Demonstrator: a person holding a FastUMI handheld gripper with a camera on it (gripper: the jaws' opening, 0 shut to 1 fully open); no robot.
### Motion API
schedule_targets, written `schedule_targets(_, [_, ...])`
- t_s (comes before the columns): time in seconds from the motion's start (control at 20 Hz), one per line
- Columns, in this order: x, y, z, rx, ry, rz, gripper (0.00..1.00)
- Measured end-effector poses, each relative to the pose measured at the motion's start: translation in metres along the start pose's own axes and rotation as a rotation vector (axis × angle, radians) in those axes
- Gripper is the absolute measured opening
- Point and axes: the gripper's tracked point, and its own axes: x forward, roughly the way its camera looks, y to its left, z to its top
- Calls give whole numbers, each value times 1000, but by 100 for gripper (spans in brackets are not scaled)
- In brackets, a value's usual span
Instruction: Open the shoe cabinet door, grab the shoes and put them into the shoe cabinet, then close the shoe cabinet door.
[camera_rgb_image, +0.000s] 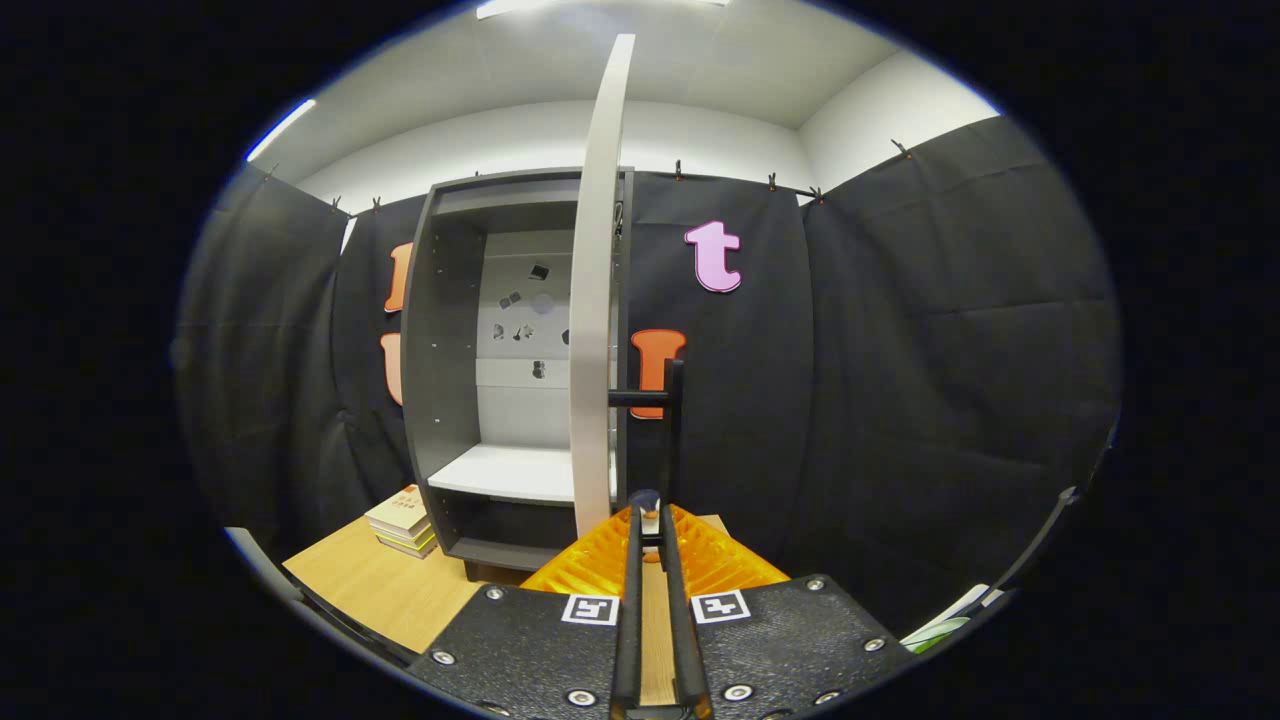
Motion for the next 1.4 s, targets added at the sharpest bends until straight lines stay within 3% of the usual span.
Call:
schedule_targets(0.2, [-14,12,5,12,2,-40,13])
schedule_targets(0.5, [-36,83,-11,12,49,-21,17])
schedule_targets(0.8, [-41,145,-26,39,79,19,29])
schedule_targets(0.95, [-40,173,-42,65,114,45,44])
schedule_targets(1.05, [-39,188,-57,78,153,64,49])
schedule_targets(1.4, [-15,213,-121,81,270,110,58])
